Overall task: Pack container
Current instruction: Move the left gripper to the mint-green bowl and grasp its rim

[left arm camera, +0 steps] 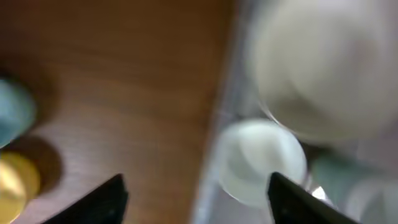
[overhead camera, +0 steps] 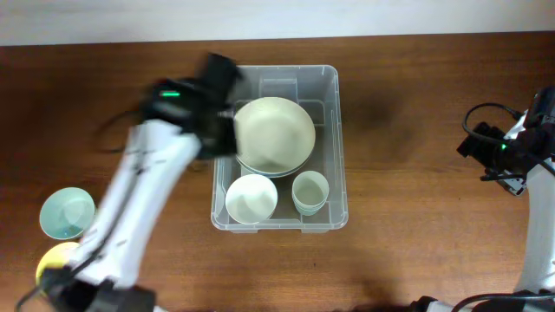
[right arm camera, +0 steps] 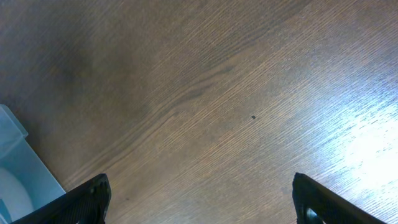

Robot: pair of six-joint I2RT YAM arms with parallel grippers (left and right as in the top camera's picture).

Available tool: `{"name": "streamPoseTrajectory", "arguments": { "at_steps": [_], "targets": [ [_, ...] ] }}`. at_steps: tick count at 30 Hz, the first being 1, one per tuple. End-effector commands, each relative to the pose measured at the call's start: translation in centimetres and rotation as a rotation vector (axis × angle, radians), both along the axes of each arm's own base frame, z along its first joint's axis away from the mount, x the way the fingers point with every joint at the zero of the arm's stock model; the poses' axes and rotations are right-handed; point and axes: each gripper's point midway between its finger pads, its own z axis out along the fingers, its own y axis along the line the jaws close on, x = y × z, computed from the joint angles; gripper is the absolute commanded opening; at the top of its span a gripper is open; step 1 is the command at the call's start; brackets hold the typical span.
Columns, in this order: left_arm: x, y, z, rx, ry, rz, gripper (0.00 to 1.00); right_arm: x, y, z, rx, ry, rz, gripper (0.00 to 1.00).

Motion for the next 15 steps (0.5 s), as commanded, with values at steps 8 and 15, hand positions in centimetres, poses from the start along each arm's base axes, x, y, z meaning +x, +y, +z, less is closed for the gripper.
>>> {"name": "streamPoseTrajectory", "arguments": {
  "at_steps": [8,15],
  "targets": [
    [-3.0,21.3,3.6,0.048,-0.131,0.603,0.87,0.2,0.0,1.4,-0.012,-0.04,-0.002,0.89],
    [-4.4,24.3,-5.7,-0.022,-0.005,0.685,0.87,0.2,0.0,1.4,-0.012,-0.04,-0.001,0.89]
  ]
}}
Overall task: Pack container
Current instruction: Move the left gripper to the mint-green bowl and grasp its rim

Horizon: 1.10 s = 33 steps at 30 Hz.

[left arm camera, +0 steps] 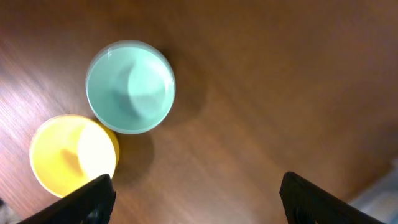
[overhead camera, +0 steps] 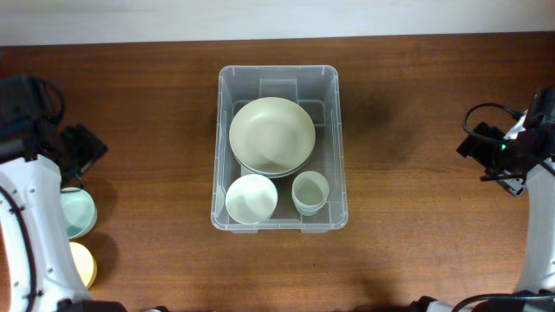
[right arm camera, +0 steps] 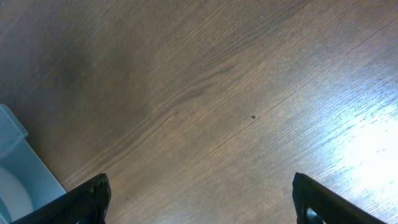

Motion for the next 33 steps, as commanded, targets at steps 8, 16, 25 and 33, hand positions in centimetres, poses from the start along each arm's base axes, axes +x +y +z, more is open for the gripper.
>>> {"name": "streamPoseTrajectory", "arguments": {
  "at_steps": [8,16,25,33],
  "targets": [
    [-2.2,2.3,-14.0,-0.143,0.244,0.034,0.87,0.1,0.0,1.3,-0.01,-0.036,-0.001,0.89],
    [-0.8,3.6,-18.5,-0.14,0.29,0.005,0.82,0.0,0.0,1.3,-0.009,-0.033,-0.001,0.89],
    [-0.9,3.8,-20.7,-0.161,0.327,0.01,0.38,0.0,0.0,1.2,-0.012,-0.031,0.006,0.89],
    [-0.4,2.9,-20.9,-0.215,0.307,-0.008,0.01,0.0,0.0,1.2,-0.011,-0.031,0.006,0.89]
  ]
}}
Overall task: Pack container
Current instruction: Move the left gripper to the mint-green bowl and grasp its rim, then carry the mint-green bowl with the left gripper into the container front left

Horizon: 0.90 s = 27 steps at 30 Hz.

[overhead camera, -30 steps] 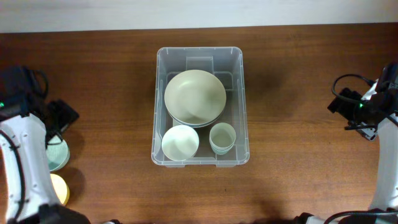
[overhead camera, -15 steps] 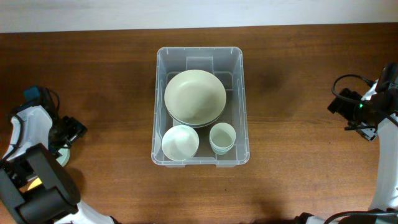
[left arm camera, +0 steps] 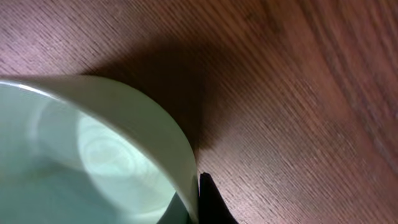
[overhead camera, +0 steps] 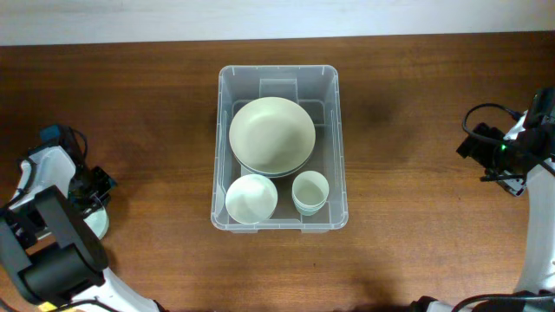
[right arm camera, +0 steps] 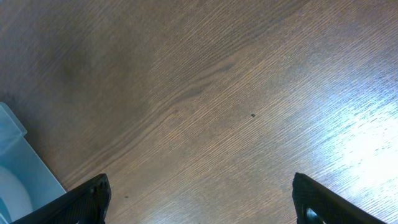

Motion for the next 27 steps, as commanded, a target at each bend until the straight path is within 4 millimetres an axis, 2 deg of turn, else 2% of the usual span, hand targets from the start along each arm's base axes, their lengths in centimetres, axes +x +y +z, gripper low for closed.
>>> {"name": "streamPoseTrajectory", "arguments": {
  "at_steps": [1,3,7,10,13,17,19,20,22,23,24,25,27],
  "targets": [
    [0.5,-1.0,-0.4,-0.073,-0.026,-0.005,0.01,0.2,-0.1,1.2,-0.013,-0.036,0.002,0.89],
    [1.3,-1.6,0.1,-0.109,-0.051,-0.037,0.01,0.2,-0.1,1.2,-0.013,-0.036,0.002,0.89],
    [3.7,-2.9,3.8,-0.114,-0.082,-0.11,0.01,0.2,-0.1,1.2,-0.012,-0.036,0.002,0.89],
    [5.7,-4.5,7.6,-0.086,-0.14,-0.183,0.01,0.2,-0.1,1.2,-0.012,-0.036,0.002,0.89],
    [7.4,-7.1,12.4,-0.05,-0.228,-0.271,0.01,0.2,-0.1,1.2,-0.013,-0.036,0.003,0.89],
    [8.6,-12.5,18.3,-0.018,-0.355,-0.421,0.01,0.2,-0.1,1.2,-0.012,-0.036,0.002,0.89],
    [8.5,-15.9,20.5,-0.016,-0.412,-0.511,0.01,0.2,-0.1,1.2,-0.012,-0.036,0.002,0.89],
    [8.1,-18.5,21.5,-0.024,-0.436,-0.575,0.01,0.2,-0.1,1.2,-0.012,-0.036,0.003,0.89],
    [7.1,-22.4,22.1,-0.051,-0.439,-0.671,0.01,0.2,-0.1,1.2,-0.012,-0.036,0.003,0.89],
    [6.1,-25.1,21.9,-0.073,-0.42,-0.734,0.01,0.2,-0.1,1.2,-0.012,-0.036,0.002,0.89],
    [5.3,-27.0,21.7,-0.09,-0.402,-0.781,0.01,0.2,-0.1,1.2,-0.012,-0.035,0.002,0.89],
    [4.8,-28.1,21.6,-0.099,-0.39,-0.81,0.01,0.2,0.0,1.2,-0.012,-0.035,0.003,0.89],
    [3.0,-32.1,21.4,-0.135,-0.371,-0.917,0.01,0.2,0.0,1.2,-0.012,-0.035,0.003,0.89]
  ]
}}
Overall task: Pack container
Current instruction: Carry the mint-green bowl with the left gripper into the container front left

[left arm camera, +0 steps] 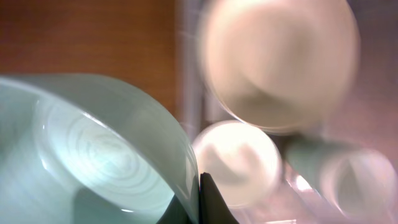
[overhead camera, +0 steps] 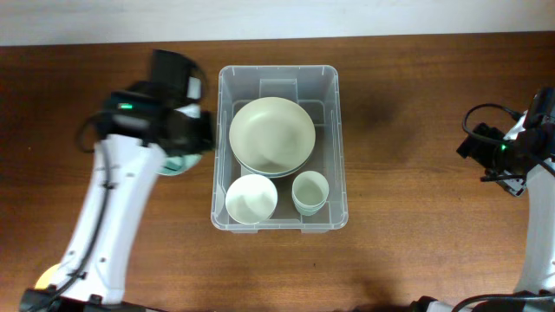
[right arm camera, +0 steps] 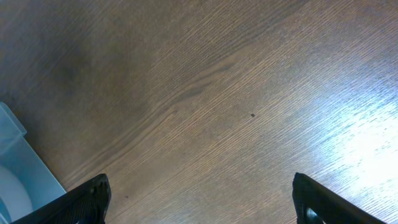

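A clear plastic container [overhead camera: 340, 147] holds a large cream bowl [overhead camera: 271, 134], a small white bowl [overhead camera: 251, 198] and a pale green cup [overhead camera: 310, 191]. My left gripper [left arm camera: 198, 186] is shut on the rim of a teal bowl [left arm camera: 93, 149], held just off the container's left wall. In the overhead view the teal bowl [overhead camera: 178, 165] peeks out under the left arm. The left wrist view is blurred but shows the cream bowl [left arm camera: 280, 62], the white bowl [left arm camera: 239, 162] and the cup [left arm camera: 342, 180]. My right gripper [right arm camera: 199, 205] is open over bare wood at the far right.
A yellow cup [overhead camera: 42, 276] shows partly at the front left beside the left arm's base. The container's corner [right arm camera: 12, 168] sits at the left edge of the right wrist view. The brown wooden table [overhead camera: 416, 243] runs to a white wall at the back.
My left gripper was low at the table's far left with the teal bowl's rim between its fingers. Now it holds that bowl up beside the container's left wall. The right arm has not moved.
My left gripper was open at the container's left side. Then it was open at the far left above the teal bowl and yellow cup. Then it was down at the teal bowl's rim. Now it holds the bowl by the container.
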Robot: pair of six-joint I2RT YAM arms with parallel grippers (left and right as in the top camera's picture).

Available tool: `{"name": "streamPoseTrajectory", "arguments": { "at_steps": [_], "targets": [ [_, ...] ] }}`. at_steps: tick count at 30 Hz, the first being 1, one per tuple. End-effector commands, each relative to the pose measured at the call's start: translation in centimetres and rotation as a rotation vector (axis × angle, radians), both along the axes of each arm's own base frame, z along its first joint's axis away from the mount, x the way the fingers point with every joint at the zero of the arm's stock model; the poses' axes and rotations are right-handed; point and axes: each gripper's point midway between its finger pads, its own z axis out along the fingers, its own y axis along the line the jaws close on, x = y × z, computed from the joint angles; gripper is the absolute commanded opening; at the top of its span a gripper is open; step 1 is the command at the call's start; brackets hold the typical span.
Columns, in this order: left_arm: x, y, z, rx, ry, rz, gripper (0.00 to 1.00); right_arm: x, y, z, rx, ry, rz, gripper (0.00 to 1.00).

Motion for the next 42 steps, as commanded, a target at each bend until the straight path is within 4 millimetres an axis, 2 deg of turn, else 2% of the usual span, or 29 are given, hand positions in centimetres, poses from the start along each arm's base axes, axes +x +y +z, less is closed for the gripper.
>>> {"name": "streamPoseTrajectory", "arguments": {
  "at_steps": [1,3,6,9,14,19,20,21,22,23,24,26,28,36,39,42],
  "targets": [
    [-2.6,-5.8,-0.3,-0.015,0.031,-0.14,0.01,0.2,-0.1,1.2,-0.012,-0.036,0.003,0.89],
    [-4.2,-8.7,-0.4,-0.014,0.034,-0.229,0.01,0.2,0.0,1.2,-0.012,-0.035,0.003,0.89],
    [-5.7,-10.9,-0.8,-0.017,0.051,-0.272,0.01,0.2,0.0,1.2,-0.012,-0.035,0.002,0.89],
    [-6.4,-11.5,-2.1,-0.002,0.086,-0.282,0.01,0.1,0.0,1.2,-0.01,-0.033,0.002,0.89],
    [-7.3,-11.9,-7.2,0.01,0.216,-0.281,0.01,0.1,0.0,1.2,-0.01,-0.033,0.002,0.89],
    [-7.3,-12.1,-10.2,0.036,0.281,-0.28,0.01,0.1,0.0,1.2,-0.01,-0.033,0.002,0.89],
    [-7.3,-12.1,-10.4,0.037,0.288,-0.28,0.06,0.1,0.0,1.2,-0.011,-0.033,0.003,0.89],
    [-7.3,-12.1,-10.5,0.038,0.29,-0.279,0.27,0.1,0.0,1.2,-0.01,-0.033,0.003,0.89],
    [-7.3,-12.1,-10.5,0.039,0.29,-0.279,0.53,0.1,0.0,1.2,-0.011,-0.033,0.003,0.89],
    [-7.3,-12.1,-10.5,0.038,0.29,-0.279,0.65,0.1,0.0,1.2,-0.011,-0.033,0.003,0.89],
    [-7.3,-12.1,-10.4,0.038,0.29,-0.278,0.7,0.1,0.0,1.2,-0.011,-0.033,0.003,0.89],
    [-7.1,-12.0,-10.3,0.036,0.288,-0.272,0.76,0.1,0.0,1.2,-0.01,-0.033,0.003,0.89],
    [-6.6,-11.5,-9.5,0.029,0.279,-0.252,0.76,0.1,0.0,1.2,-0.01,-0.033,0.003,0.89],
    [-2.6,-8.1,-4.1,-0.043,0.117,-0.129,0.77,0.1,0.0,1.2,-0.011,-0.033,0.002,0.89],
    [-2.3,-7.5,-4.0,-0.046,0.115,-0.112,0.77,0.1,0.0,1.2,-0.01,-0.033,0.002,0.89],
    [-2.8,-7.9,-4.3,-0.038,0.128,-0.131,0.75,0.1,0.0,1.2,-0.01,-0.033,0.002,0.89]
  ]
}}
